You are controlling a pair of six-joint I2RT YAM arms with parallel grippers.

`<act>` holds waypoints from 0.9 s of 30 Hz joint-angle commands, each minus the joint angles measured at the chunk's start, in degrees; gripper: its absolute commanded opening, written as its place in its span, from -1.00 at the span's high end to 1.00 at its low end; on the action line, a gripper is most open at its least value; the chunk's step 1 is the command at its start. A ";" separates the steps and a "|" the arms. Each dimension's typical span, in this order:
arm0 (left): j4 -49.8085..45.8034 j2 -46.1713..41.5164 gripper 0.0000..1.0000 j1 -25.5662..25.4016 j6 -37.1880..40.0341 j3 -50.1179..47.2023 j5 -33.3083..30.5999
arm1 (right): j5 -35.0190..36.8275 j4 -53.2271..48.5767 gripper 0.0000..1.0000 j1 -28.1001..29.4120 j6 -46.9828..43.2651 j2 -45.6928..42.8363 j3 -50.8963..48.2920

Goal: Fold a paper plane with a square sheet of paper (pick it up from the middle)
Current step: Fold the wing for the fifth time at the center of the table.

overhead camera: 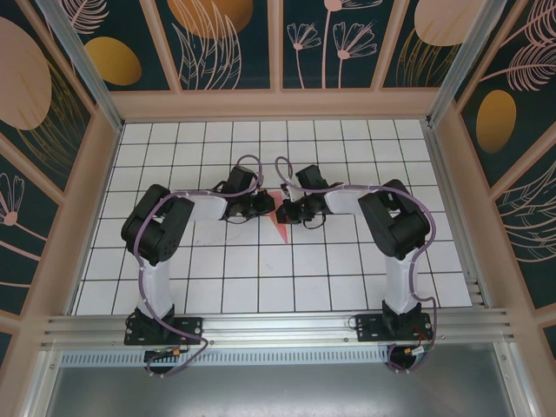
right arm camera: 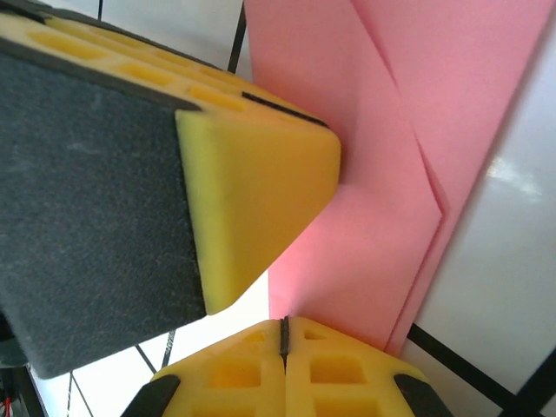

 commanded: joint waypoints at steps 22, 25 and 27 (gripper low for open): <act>-7.50 5.93 0.74 0.14 0.99 0.03 -8.63 | 1.87 -6.10 1.00 2.62 -4.56 -4.30 -5.58; -7.61 6.15 0.74 0.14 0.67 0.13 -8.76 | 0.94 -5.98 1.00 2.88 -4.70 -6.02 -7.59; -7.61 6.28 0.74 0.15 0.54 0.16 -8.87 | 0.57 -6.05 1.00 3.32 -4.97 -6.75 -8.61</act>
